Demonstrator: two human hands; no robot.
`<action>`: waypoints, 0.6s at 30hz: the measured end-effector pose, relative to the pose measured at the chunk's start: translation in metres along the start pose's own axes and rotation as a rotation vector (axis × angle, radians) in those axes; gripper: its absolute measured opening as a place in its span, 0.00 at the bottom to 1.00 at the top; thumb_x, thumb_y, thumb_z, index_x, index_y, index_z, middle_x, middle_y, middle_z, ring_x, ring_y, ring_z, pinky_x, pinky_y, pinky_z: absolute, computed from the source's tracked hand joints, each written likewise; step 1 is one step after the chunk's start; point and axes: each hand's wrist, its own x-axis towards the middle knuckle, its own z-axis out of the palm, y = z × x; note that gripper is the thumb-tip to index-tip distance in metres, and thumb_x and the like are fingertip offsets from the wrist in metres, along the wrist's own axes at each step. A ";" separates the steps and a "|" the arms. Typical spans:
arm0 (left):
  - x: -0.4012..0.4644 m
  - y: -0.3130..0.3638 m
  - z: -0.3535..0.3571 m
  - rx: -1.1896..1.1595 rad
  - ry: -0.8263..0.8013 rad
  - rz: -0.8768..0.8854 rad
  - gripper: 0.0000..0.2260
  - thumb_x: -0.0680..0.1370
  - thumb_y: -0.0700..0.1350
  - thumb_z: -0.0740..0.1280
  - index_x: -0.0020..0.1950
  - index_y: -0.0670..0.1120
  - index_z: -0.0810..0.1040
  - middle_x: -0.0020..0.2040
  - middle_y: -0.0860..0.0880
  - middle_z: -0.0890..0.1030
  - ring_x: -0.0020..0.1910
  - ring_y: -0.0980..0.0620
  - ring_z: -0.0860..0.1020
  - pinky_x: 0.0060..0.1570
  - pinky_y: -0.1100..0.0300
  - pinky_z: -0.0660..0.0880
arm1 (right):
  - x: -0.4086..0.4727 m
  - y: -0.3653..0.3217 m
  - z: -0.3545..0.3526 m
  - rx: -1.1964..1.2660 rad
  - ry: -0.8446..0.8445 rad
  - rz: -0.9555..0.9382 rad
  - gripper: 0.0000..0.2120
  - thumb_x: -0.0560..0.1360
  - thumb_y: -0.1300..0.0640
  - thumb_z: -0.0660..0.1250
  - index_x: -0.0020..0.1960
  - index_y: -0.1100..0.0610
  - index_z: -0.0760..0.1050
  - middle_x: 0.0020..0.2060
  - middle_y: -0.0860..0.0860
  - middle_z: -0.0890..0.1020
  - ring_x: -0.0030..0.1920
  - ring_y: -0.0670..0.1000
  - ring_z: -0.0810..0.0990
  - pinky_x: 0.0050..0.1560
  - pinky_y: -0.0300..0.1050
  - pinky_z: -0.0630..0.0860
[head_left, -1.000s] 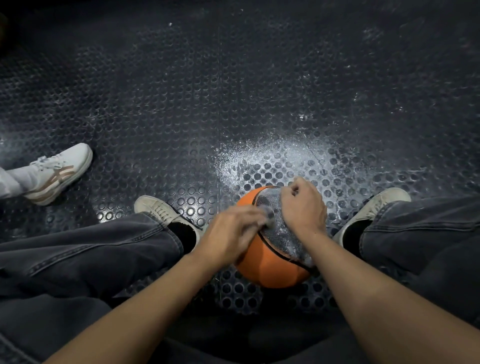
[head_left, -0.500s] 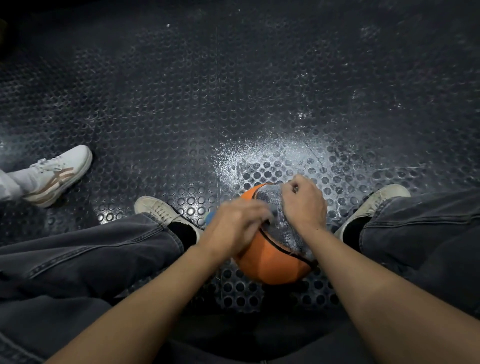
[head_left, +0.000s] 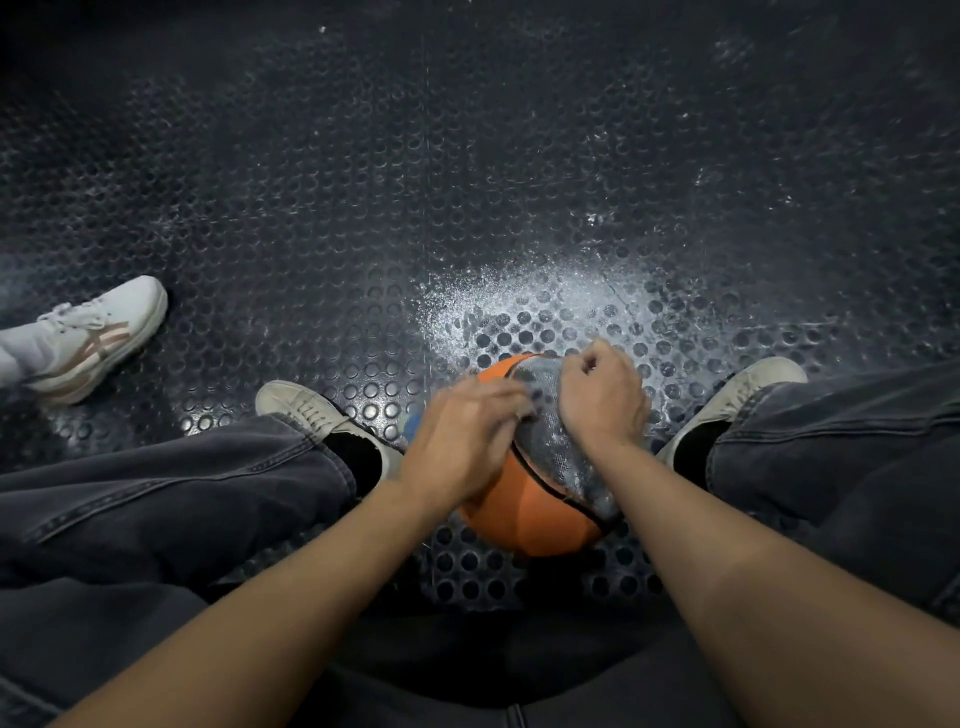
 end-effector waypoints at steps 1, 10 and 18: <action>-0.010 0.004 -0.003 -0.009 -0.074 0.124 0.11 0.77 0.41 0.64 0.55 0.49 0.83 0.59 0.56 0.81 0.43 0.54 0.76 0.42 0.55 0.75 | 0.001 0.001 0.000 -0.002 -0.002 0.000 0.14 0.80 0.52 0.60 0.36 0.49 0.64 0.38 0.43 0.71 0.39 0.47 0.69 0.62 0.59 0.72; 0.000 -0.002 -0.001 -0.021 -0.028 -0.006 0.09 0.78 0.39 0.65 0.52 0.48 0.83 0.55 0.54 0.82 0.48 0.52 0.79 0.47 0.50 0.78 | -0.005 -0.002 0.001 -0.050 -0.075 -0.094 0.13 0.81 0.50 0.60 0.38 0.48 0.64 0.40 0.43 0.72 0.42 0.48 0.73 0.61 0.59 0.73; 0.011 -0.008 -0.008 -0.093 0.087 -0.229 0.08 0.77 0.36 0.66 0.50 0.45 0.84 0.52 0.52 0.83 0.47 0.55 0.79 0.52 0.53 0.78 | -0.006 -0.006 0.004 -0.061 -0.093 -0.096 0.12 0.82 0.52 0.58 0.39 0.50 0.65 0.41 0.44 0.71 0.42 0.48 0.71 0.61 0.58 0.72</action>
